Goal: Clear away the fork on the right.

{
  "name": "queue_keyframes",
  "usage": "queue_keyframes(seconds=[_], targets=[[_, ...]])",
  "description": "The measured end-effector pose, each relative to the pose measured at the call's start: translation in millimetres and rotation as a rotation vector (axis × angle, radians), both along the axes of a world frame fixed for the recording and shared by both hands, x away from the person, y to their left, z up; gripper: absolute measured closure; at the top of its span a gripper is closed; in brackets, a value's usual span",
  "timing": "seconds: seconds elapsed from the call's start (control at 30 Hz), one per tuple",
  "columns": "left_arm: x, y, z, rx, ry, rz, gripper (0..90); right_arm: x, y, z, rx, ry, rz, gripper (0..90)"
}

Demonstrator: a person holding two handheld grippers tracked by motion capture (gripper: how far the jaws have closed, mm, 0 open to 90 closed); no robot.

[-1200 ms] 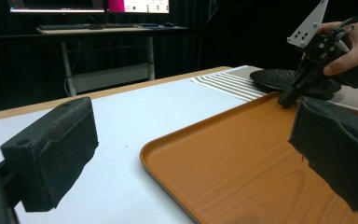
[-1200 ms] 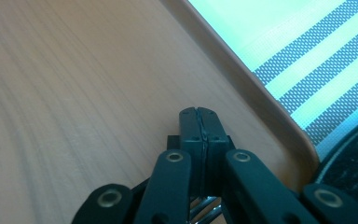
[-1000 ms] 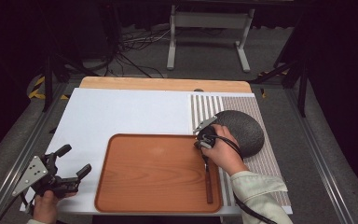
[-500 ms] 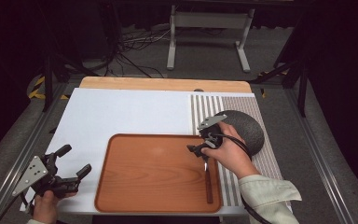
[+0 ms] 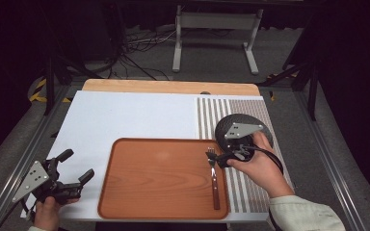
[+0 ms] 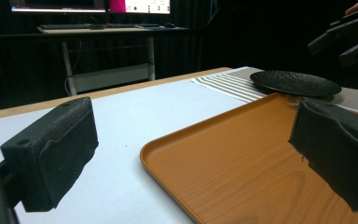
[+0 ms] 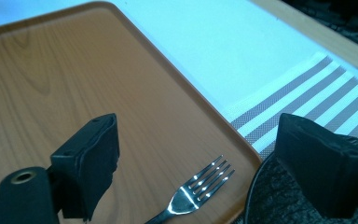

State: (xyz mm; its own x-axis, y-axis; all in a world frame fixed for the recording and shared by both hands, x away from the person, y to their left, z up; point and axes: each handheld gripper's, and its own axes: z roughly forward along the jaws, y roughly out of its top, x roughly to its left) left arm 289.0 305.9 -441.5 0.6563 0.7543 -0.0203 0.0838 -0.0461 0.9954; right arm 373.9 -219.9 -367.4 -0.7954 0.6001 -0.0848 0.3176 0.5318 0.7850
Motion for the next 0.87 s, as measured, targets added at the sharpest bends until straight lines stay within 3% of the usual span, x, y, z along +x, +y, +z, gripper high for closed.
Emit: queue_keyframes(seconds=[0.13,0.37,0.6,0.87], targets=[[-0.2,0.0,0.1,-0.001,0.000,0.000,1.7,-7.4,-7.6,0.5,0.032,-0.021,0.000,14.3],[-0.6,0.2,0.3,0.000,-0.002,0.003,1.7,-25.6,-34.7,-5.9,0.152,-0.119,-0.003,13.6],[-1.2,0.2,0.4,-0.004,-0.004,0.008,1.7,-41.1,-62.5,-25.0,0.282,-0.196,-0.033,13.6],[-1.9,1.0,0.2,-0.018,-0.005,0.019,1.7,-52.1,-90.3,-51.8,0.358,-0.222,-0.081,14.8]])
